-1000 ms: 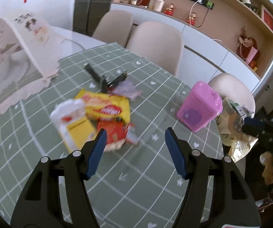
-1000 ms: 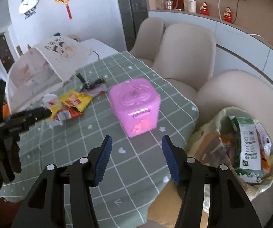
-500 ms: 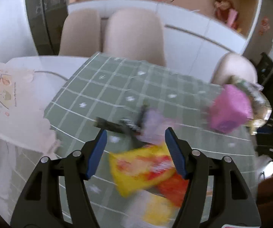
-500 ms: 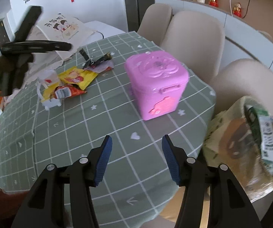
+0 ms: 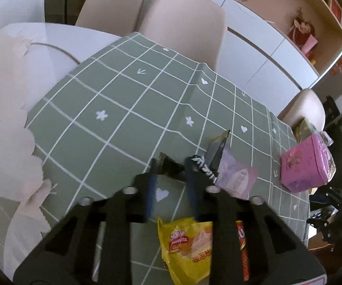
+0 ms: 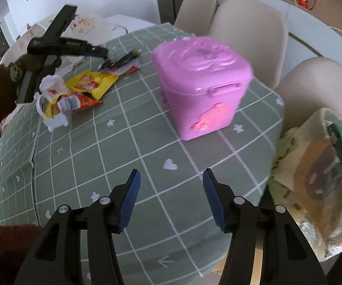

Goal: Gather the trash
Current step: 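Reach the left gripper to the black stick item and grasp it, then grasp the red snack packet with the right gripper while the left holds the black item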

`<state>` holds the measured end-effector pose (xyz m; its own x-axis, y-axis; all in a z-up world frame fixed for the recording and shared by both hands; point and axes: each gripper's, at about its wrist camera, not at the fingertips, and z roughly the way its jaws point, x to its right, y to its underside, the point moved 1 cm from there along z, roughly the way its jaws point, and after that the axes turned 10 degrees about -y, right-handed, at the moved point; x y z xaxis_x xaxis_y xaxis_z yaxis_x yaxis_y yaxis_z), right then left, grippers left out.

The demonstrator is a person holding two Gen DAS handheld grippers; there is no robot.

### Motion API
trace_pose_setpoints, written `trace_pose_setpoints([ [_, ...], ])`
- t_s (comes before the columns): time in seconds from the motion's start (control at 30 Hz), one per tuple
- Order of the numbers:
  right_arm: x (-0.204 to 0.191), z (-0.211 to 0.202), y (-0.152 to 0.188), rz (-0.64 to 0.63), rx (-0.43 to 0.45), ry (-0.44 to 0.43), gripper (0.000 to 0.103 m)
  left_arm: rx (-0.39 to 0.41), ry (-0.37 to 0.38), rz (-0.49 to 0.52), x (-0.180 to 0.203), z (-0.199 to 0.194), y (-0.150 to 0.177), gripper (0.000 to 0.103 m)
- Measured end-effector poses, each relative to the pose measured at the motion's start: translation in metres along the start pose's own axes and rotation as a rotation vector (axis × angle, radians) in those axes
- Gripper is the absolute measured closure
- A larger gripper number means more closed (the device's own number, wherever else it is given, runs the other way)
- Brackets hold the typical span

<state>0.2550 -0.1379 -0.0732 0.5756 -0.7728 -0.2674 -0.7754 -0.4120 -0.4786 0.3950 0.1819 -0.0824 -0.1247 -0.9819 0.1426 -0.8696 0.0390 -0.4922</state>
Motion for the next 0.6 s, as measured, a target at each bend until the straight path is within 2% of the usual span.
trace_pose_setpoints([
  [0.1, -0.012, -0.001, -0.004, -0.037, 0.004, -0.007, 0.051, 0.043, -0.024, -0.051, 0.0, -0.014, -0.003, 0.098],
  [0.23, -0.027, -0.002, -0.012, -0.071, 0.017, -0.036, 0.051, 0.122, -0.058, -0.162, -0.006, -0.053, 0.01, 0.1],
  [0.33, -0.04, -0.003, -0.024, -0.087, 0.032, -0.081, 0.051, 0.174, -0.076, -0.231, -0.009, -0.09, 0.038, 0.1],
  [0.43, -0.057, 0.0, -0.041, -0.118, 0.049, -0.116, 0.051, 0.222, -0.087, -0.301, -0.013, -0.125, 0.079, 0.1],
  [0.53, -0.075, 0.007, -0.067, -0.125, 0.078, -0.155, 0.051, 0.255, -0.148, -0.339, -0.016, -0.146, 0.109, 0.1],
  [0.6, -0.084, 0.015, -0.083, -0.115, 0.094, -0.173, 0.051, 0.286, -0.192, -0.4, -0.023, -0.161, 0.133, 0.1],
])
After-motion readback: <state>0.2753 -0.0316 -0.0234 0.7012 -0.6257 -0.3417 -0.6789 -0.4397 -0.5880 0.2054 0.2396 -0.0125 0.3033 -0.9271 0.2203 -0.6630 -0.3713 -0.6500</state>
